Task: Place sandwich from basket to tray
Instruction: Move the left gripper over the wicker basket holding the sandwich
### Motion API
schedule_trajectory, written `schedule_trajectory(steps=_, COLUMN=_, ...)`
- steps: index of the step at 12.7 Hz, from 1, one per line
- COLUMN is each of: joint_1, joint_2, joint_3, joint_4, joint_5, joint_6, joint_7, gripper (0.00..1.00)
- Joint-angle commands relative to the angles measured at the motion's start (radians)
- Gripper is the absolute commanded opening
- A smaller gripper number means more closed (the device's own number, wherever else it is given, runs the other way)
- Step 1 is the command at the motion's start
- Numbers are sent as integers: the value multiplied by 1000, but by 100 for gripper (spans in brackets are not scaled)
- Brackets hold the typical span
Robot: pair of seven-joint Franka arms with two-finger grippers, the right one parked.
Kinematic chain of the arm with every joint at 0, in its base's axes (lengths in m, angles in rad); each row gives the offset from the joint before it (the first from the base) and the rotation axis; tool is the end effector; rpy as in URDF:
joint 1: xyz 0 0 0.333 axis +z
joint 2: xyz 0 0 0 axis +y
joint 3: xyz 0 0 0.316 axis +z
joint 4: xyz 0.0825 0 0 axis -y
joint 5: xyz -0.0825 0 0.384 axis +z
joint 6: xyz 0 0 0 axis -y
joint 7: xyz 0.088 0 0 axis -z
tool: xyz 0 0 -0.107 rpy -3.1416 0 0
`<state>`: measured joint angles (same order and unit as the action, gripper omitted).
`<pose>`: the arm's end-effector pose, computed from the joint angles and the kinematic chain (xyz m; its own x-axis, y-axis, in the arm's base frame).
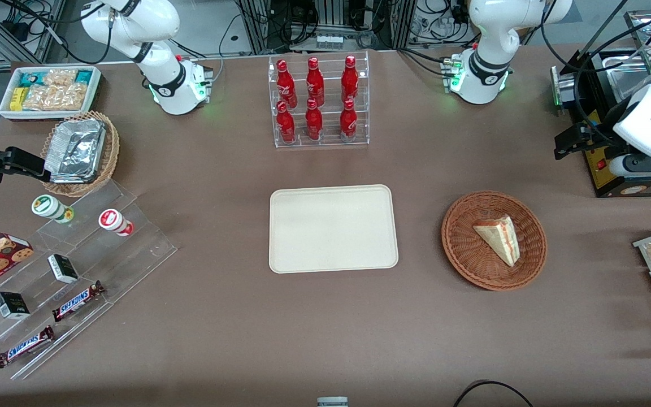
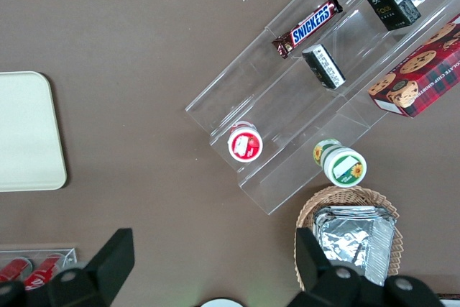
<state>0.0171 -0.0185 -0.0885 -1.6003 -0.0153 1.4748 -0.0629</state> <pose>0.5361 -0.0406 0.6129 0.9942 -0.0094 -0.1075 -0.0087 -0.9999 0.0069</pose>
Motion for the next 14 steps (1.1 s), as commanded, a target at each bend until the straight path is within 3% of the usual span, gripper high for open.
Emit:
schedule_trajectory(steps=1, joint_1=7, joint_2=8, joint_3=-4, joint_4=23, joint_5=-9, joint_6=-16, joint_7=37, gripper=100)
schedule_trajectory(steps=8, joint_1=0, joint_2=19, joint_3=-7, joint_4=-148, joint_5=-8, joint_6=109, joint_7=37, gripper=100)
schedule_trajectory(steps=14, joint_1=4, joint_2=-6, joint_3=-5, joint_4=-420, joint_5=1, joint_6=439, joint_7=37, gripper=100)
